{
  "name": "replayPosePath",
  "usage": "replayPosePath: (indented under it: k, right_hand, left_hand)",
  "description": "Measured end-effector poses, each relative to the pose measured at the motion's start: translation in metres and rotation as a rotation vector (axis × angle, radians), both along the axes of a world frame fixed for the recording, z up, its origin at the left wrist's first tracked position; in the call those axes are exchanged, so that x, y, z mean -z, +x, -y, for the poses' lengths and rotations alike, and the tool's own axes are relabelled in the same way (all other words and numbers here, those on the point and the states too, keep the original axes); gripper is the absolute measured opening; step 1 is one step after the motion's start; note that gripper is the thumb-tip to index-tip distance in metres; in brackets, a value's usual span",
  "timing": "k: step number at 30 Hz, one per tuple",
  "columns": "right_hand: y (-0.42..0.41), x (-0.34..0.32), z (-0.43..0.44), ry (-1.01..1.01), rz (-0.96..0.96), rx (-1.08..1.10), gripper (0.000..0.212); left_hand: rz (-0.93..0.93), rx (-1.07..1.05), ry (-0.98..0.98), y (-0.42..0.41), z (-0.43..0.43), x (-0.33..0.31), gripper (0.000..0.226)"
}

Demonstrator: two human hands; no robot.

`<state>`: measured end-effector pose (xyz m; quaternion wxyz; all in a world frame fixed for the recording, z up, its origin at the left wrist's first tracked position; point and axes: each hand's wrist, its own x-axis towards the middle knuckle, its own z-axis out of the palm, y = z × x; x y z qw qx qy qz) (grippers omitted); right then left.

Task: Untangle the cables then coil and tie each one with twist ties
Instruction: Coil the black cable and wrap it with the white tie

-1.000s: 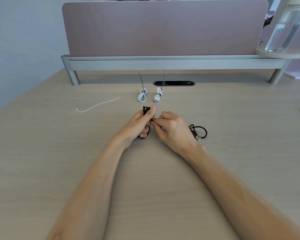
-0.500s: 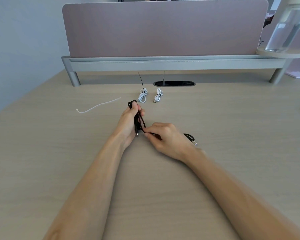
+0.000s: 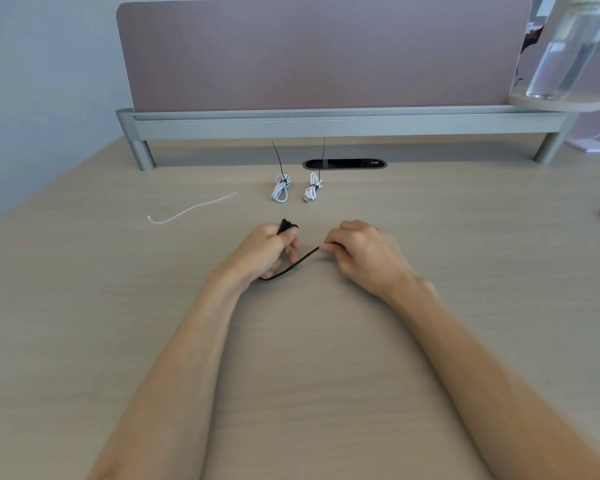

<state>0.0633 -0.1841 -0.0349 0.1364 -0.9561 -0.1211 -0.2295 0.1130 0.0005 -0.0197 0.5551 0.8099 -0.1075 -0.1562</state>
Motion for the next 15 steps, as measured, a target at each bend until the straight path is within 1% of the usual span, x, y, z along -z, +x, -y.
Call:
replayPosePath:
  k: [2,5,9,11,13,15]
  right_hand:
    - [0.003,0.002,0.005,0.023,0.020,0.088,0.025]
    - [0.006,0.002,0.007,0.060,0.053,0.186,0.031]
    - [0.006,-0.001,-0.002,0.105,0.060,0.267,0.035]
    - [0.005,-0.004,-0.006,0.160,0.079,0.318,0.038]
    - [0.004,-0.005,-0.010,0.268,0.125,0.344,0.039]
    - [0.001,-0.005,-0.018,0.331,0.215,0.268,0.032]
  left_hand:
    - [-0.033,0.058,0.052,-0.002,0.000,-0.004,0.025]
    - [-0.073,0.087,0.082,-0.005,0.000,-0.008,0.023]
    - [-0.120,0.210,0.127,-0.007,0.002,-0.010,0.028]
    - [-0.124,0.215,0.068,-0.007,0.001,-0.010,0.028]
    - [-0.103,0.164,-0.057,-0.005,0.002,-0.006,0.029]
    - [-0.098,0.069,-0.208,-0.003,0.007,-0.002,0.029]
